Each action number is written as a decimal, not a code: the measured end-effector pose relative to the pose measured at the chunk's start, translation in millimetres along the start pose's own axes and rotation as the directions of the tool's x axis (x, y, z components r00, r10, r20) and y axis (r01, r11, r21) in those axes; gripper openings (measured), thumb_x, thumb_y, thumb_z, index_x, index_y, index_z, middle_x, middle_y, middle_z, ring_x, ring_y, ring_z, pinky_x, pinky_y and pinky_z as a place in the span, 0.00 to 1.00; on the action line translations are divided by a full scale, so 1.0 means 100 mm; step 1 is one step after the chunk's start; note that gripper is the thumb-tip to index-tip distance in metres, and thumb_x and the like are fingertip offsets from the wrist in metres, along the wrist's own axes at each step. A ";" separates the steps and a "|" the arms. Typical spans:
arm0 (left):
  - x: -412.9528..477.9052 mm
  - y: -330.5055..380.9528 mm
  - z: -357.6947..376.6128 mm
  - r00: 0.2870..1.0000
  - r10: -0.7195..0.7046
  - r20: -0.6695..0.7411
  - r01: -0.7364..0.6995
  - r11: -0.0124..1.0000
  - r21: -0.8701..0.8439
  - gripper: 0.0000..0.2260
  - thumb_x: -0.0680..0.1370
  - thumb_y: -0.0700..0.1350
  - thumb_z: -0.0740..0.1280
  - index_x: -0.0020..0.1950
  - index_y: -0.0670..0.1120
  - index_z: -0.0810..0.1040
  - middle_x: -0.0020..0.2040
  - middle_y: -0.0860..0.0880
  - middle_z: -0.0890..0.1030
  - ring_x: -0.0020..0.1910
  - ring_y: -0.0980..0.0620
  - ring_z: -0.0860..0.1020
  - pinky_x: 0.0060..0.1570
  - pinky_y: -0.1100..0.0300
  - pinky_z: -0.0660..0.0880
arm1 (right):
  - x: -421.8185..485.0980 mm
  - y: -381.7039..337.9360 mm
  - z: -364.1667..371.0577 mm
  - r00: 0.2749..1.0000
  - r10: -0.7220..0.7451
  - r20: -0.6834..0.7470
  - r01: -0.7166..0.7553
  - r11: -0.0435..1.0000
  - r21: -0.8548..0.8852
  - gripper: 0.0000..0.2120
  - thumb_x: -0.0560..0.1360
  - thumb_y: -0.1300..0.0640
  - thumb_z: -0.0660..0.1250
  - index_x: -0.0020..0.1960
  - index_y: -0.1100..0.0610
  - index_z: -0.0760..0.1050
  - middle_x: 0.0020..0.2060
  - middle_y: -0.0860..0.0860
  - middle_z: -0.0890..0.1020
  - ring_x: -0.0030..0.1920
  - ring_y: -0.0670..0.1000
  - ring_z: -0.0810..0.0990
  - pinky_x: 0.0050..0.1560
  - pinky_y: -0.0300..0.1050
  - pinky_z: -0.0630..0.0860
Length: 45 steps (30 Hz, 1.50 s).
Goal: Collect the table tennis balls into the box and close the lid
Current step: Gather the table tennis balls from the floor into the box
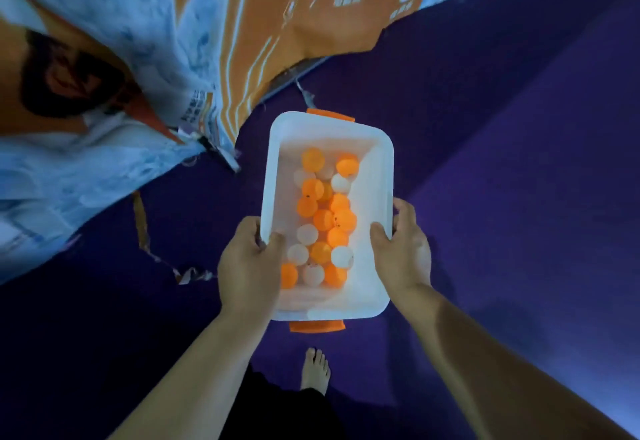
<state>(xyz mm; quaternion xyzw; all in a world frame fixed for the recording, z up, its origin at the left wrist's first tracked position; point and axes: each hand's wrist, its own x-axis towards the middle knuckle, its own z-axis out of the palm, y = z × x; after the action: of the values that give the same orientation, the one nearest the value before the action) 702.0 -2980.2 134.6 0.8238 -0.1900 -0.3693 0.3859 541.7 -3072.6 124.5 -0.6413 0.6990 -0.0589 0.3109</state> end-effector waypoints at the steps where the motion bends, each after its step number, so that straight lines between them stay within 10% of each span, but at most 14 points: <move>1: -0.07 0.18 -0.08 1.000 0.021 0.019 -0.022 0.999 0.025 0.06 0.77 0.45 0.63 0.40 0.45 0.72 0.33 0.48 0.73 0.32 0.51 0.72 0.31 0.57 0.67 | -0.09 -0.10 -0.21 1.000 0.006 -0.013 -0.006 1.000 0.003 0.17 0.79 0.51 0.59 0.66 0.49 0.63 0.58 0.50 0.80 0.51 0.52 0.81 0.49 0.49 0.81; 18: -1.25 2.15 -0.74 0.807 0.346 0.478 -0.515 0.808 0.285 0.09 0.73 0.43 0.65 0.36 0.44 0.67 0.30 0.49 0.71 0.28 0.52 0.69 0.28 0.58 0.65 | -1.61 -0.46 -2.33 0.923 0.283 -0.260 -0.210 0.938 0.274 0.15 0.79 0.52 0.60 0.65 0.48 0.66 0.47 0.43 0.79 0.40 0.43 0.80 0.37 0.38 0.79; 32: -1.59 3.65 1.01 0.581 0.507 0.637 -0.776 0.582 0.244 0.15 0.73 0.41 0.66 0.33 0.47 0.61 0.28 0.51 0.65 0.27 0.54 0.63 0.26 0.61 0.60 | -0.91 0.41 -3.83 0.803 0.427 -0.415 -0.212 0.856 0.471 0.16 0.78 0.55 0.62 0.64 0.52 0.67 0.43 0.42 0.77 0.37 0.41 0.77 0.31 0.34 0.71; 45: -1.61 4.77 2.85 0.534 0.475 0.700 -0.762 0.628 0.156 0.11 0.73 0.42 0.68 0.35 0.42 0.68 0.30 0.47 0.72 0.29 0.50 0.70 0.28 0.58 0.64 | 0.26 1.23 -5.25 0.773 0.487 -0.406 -0.201 0.795 0.572 0.15 0.76 0.54 0.65 0.61 0.50 0.69 0.40 0.40 0.76 0.39 0.43 0.78 0.33 0.35 0.74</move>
<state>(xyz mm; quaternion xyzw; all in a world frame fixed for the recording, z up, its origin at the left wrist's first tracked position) 368.2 -3325.6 456.9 0.5988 -0.6678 -0.3873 0.2134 168.2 -3242.4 476.0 -0.3516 0.8262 -0.3527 0.2633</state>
